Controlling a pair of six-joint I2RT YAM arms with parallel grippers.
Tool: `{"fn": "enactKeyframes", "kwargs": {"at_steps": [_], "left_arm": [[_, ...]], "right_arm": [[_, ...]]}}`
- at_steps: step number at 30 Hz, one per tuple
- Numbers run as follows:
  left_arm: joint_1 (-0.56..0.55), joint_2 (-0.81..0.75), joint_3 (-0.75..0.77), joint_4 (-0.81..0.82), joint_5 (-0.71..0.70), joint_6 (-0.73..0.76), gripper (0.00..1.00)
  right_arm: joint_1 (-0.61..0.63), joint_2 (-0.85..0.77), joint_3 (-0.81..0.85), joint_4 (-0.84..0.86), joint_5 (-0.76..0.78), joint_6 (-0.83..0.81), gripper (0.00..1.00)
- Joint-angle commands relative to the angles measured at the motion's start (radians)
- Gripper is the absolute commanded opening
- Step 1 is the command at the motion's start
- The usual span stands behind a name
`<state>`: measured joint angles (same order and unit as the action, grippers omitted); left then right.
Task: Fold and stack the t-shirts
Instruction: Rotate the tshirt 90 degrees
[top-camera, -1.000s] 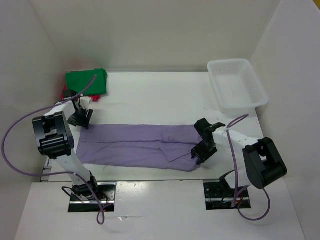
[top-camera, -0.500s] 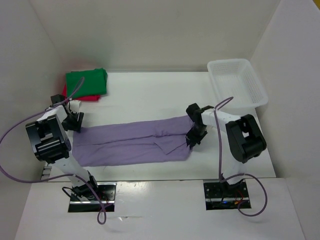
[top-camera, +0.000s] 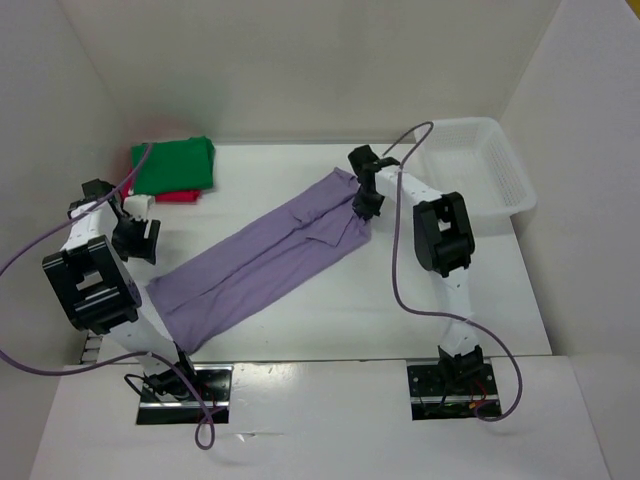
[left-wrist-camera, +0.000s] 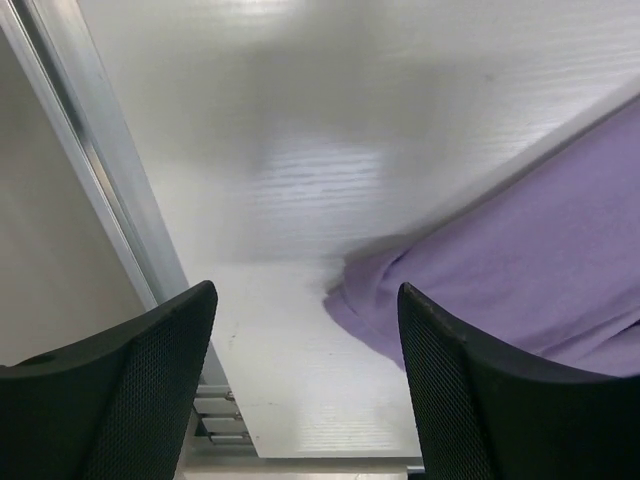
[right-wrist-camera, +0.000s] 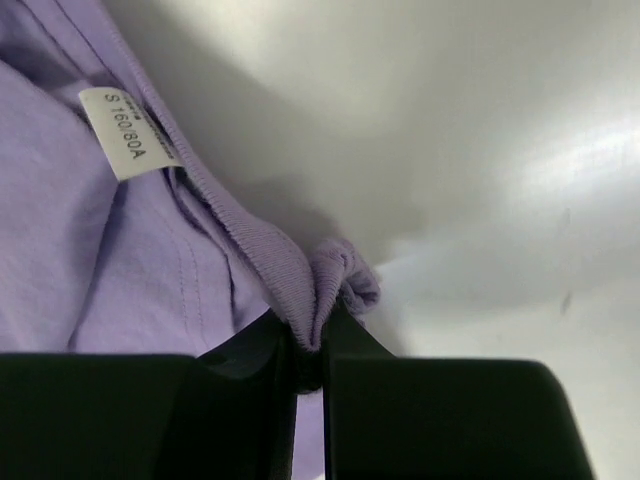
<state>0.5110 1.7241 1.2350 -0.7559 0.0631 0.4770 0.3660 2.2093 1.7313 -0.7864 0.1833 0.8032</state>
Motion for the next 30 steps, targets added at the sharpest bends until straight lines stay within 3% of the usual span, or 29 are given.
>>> {"fn": "enactKeyframes", "kwargs": {"at_steps": [1, 4, 6, 7, 10, 11, 13, 14, 15, 18, 23, 28, 30], "left_arm": [[-0.011, -0.020, 0.055, -0.114, 0.082, 0.022, 0.80], [-0.031, -0.011, 0.084, -0.149, 0.109, 0.012, 0.80], [-0.054, 0.000, 0.112, -0.161, 0.118, 0.012, 0.80], [-0.064, 0.000, 0.112, -0.171, 0.118, 0.012, 0.80], [-0.120, 0.022, 0.124, -0.181, 0.093, -0.015, 0.81], [-0.135, 0.034, 0.124, -0.190, 0.093, -0.027, 0.81], [-0.178, 0.046, 0.124, -0.200, 0.084, -0.040, 0.86], [-0.192, 0.046, 0.133, -0.200, 0.084, -0.054, 0.86], [-0.215, 0.057, 0.133, -0.200, 0.084, -0.054, 0.86], [-0.235, 0.066, 0.133, -0.191, 0.104, -0.092, 0.88], [-0.235, 0.075, 0.075, -0.120, 0.078, -0.092, 0.92], [-0.244, 0.066, -0.069, -0.016, 0.037, -0.035, 0.93], [-0.255, 0.066, -0.106, 0.015, 0.037, -0.020, 0.93]], "right_arm": [[-0.002, 0.156, 0.166, -0.013, 0.192, -0.131, 0.00], [-0.002, 0.339, 0.440, -0.103, 0.277, -0.223, 0.00], [0.007, 0.474, 0.820, -0.248, 0.370, -0.300, 0.01], [0.007, 0.642, 1.008, -0.299, 0.396, -0.332, 0.03], [-0.039, 0.686, 1.201, -0.199, 0.296, -0.341, 0.10], [-0.050, 0.705, 1.237, -0.198, 0.295, -0.357, 0.24], [-0.062, 0.705, 1.237, -0.146, 0.259, -0.400, 0.62], [-0.062, 0.705, 1.257, -0.146, 0.243, -0.400, 0.89], [-0.071, 0.690, 1.257, -0.146, 0.243, -0.413, 1.00], [-0.059, 0.604, 1.252, -0.180, 0.274, -0.423, 1.00], [-0.004, 0.277, 1.105, -0.226, 0.407, -0.457, 1.00], [0.069, -0.078, 0.777, -0.193, 0.580, -0.472, 1.00], [0.141, -0.283, 0.511, -0.125, 0.634, -0.486, 1.00]]}}
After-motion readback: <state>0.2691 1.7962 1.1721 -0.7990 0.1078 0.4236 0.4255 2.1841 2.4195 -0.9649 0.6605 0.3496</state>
